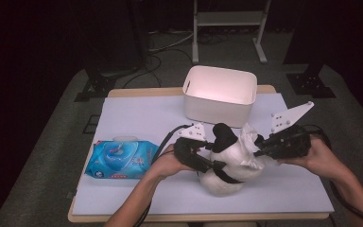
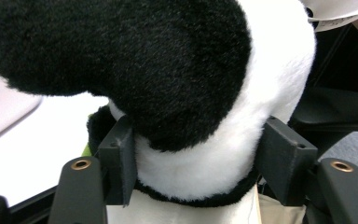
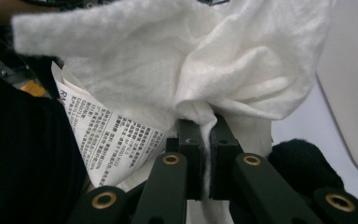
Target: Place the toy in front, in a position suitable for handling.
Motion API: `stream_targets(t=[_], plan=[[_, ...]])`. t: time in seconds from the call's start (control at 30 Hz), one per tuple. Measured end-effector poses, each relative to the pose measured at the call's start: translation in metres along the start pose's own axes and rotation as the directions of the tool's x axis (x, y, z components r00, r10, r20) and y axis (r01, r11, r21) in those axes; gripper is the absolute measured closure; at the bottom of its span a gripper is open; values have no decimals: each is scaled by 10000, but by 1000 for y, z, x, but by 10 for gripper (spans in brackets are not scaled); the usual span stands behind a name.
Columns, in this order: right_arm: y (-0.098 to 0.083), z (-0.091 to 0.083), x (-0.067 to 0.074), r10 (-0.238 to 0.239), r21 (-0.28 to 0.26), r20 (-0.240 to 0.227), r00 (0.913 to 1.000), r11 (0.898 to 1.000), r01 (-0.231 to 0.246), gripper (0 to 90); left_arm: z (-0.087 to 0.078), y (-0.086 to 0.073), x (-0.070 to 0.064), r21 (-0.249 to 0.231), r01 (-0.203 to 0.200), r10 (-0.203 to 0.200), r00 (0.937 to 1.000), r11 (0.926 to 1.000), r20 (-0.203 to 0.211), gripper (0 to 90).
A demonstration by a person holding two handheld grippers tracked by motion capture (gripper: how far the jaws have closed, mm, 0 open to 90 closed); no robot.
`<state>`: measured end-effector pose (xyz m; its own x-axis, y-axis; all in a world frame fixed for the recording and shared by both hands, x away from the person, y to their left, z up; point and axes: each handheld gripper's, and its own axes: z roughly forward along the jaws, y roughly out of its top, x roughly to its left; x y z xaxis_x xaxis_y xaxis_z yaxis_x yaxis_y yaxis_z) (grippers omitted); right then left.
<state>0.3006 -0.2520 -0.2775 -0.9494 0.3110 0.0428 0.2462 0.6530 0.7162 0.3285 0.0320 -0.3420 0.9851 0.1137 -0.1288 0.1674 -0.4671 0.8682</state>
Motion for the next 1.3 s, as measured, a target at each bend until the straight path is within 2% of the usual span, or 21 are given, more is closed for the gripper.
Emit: stream_targets(t=[0.03, 0.07, 0.27, 0.53, 0.67, 0.83, 0.93, 1.07, 1.1, 1.3], plan=[[0, 0, 0, 0, 0, 0, 10000, 10000, 0, 860, 0, 0, 0, 0, 0, 0, 10000, 10000, 0, 373], [2, 0, 0, 8, -224, -40, 10000, 9997, -9, 860, -3, 2, 0, 36, -2, 2, 10000, 10000, -77, 376], [5, 5, -1, -25, -458, -148, 9999, 9989, 18, 861, -12, 3, 0, 220, -122, 128, 9995, 9997, -303, 385], [12, 2, 1, -169, -288, -29, 9999, 9994, 168, 859, -23, 10, -4, 298, -252, 263, 9990, 9992, -371, 398], [18, 4, 1, -328, 47, -18, 9995, 9995, 328, 859, -17, 10, -6, 788, -422, 459, 9980, 9960, -445, 398], [26, 5, 1, -405, 73, 28, 9992, 9992, 405, 859, -11, 10, -8, 735, -506, 534, 9979, 9960, -363, 397], [35, 6, 4, -600, 154, 31, 9982, 9981, 600, 858, -7, 13, -11, 931, -769, 800, 9963, 9927, -304, 397], [42, 12, 6, -818, 422, 106, 9966, 9958, 813, 858, -5, 11, -10, 865, -701, 733, 9967, 9938, -347, 395], [42, 12, 6, -812, 466, 144, 9966, 9957, 805, 858, -5, 10, -9, 783, -597, 624, 9975, 9951, -330, 396], [33, 8, 5, -619, 412, 179, 9979, 9973, 612, 857, -5, 9, -9, 670, -582, 601, 9978, 9961, -270, 399]])
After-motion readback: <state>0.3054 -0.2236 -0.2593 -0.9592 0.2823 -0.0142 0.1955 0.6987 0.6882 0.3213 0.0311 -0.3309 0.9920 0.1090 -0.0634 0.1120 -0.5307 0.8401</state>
